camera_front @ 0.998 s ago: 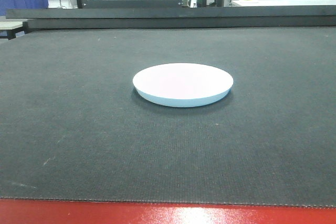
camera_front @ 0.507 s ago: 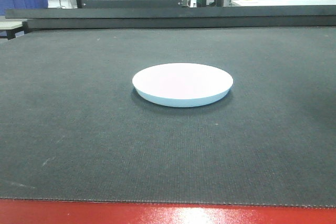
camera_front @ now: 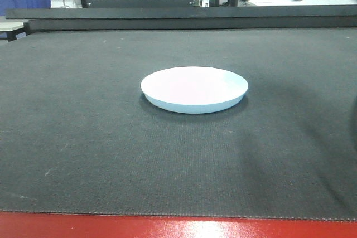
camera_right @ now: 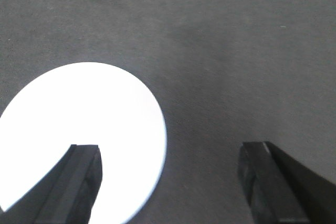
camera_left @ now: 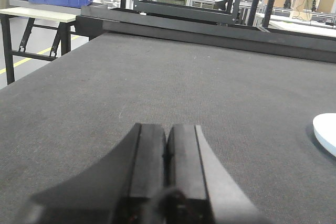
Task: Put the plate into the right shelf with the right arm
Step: 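Lower the right gripper onto the rim of the white plate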
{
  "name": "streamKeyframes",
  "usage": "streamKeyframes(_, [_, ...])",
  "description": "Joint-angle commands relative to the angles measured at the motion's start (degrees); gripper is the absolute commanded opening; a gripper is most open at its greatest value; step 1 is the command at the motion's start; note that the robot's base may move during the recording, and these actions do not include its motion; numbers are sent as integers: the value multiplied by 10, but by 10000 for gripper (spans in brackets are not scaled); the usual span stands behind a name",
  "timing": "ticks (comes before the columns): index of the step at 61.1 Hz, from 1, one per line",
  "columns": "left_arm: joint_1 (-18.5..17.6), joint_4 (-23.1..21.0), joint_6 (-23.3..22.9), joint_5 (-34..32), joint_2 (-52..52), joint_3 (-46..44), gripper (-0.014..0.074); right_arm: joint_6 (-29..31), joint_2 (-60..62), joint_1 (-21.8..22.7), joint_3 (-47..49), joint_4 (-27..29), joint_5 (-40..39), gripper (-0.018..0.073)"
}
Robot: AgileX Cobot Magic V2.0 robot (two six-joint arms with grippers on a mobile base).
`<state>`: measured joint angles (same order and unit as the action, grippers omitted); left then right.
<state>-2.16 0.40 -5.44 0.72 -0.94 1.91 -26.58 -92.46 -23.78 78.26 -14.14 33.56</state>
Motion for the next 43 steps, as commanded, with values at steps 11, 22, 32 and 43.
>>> streamKeyframes(11, [-1, 0, -3, -51, -7, 4, -47, -11, -69, -18, 64, -51, -27, 618])
streamKeyframes(22, [-1, 0, -3, -51, -7, 4, -47, -11, -101, -17, 63, -51, -28, 473])
streamKeyframes(32, [-1, 0, -3, -51, -7, 4, -47, -11, -126, -7, 63, -51, -40, 309])
streamKeyframes(43, [-1, 0, -3, -51, -7, 4, -47, -11, -141, 1, 63, -51, -50, 297])
